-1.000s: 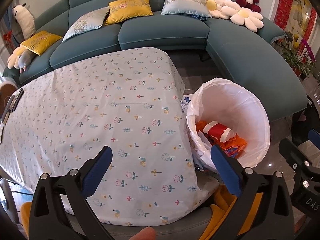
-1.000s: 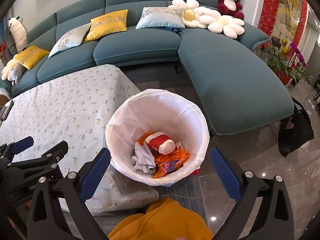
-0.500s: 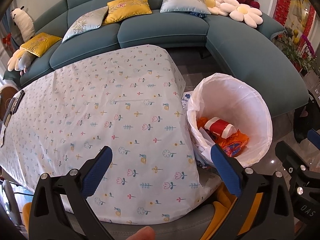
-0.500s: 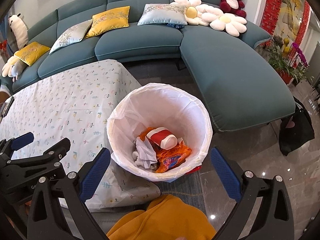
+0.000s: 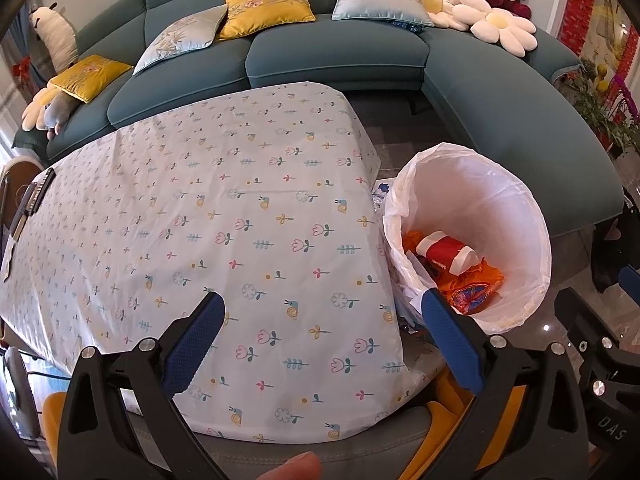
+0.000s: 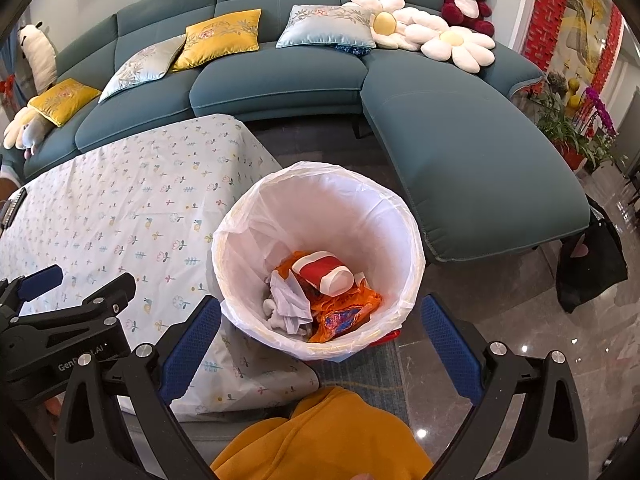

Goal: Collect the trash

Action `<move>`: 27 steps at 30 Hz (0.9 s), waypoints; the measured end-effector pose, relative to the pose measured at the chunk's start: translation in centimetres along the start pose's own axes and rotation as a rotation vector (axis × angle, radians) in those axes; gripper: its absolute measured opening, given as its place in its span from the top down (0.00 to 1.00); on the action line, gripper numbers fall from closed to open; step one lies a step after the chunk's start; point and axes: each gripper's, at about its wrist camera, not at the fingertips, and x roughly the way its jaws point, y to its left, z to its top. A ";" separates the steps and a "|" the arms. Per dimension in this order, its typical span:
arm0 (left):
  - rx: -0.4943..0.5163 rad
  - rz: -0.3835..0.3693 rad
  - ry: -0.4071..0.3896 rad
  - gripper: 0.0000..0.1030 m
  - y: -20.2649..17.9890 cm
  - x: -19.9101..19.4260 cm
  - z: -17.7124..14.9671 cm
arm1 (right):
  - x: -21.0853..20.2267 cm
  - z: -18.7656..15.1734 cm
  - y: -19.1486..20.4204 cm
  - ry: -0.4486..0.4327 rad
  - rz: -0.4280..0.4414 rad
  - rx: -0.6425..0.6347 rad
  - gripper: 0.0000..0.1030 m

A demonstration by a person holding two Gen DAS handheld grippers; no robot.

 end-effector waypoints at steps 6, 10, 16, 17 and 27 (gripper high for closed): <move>0.011 0.005 0.002 0.08 -0.2 0.0 0.0 | 0.2 -0.2 0.1 0.003 -0.002 -0.002 0.07; 0.015 0.006 0.001 0.08 -0.2 0.1 -0.1 | 0.3 -0.3 0.1 0.004 -0.003 -0.002 0.07; 0.013 0.005 0.002 0.08 -0.1 0.1 -0.1 | 0.4 -0.4 0.0 0.006 -0.006 -0.004 0.07; 0.012 0.005 0.001 0.08 -0.1 0.1 -0.1 | 0.4 -0.4 0.0 0.007 -0.006 -0.004 0.07; 0.021 0.003 -0.003 0.08 -0.2 0.1 -0.1 | 0.7 -0.6 -0.2 0.011 -0.014 -0.001 0.07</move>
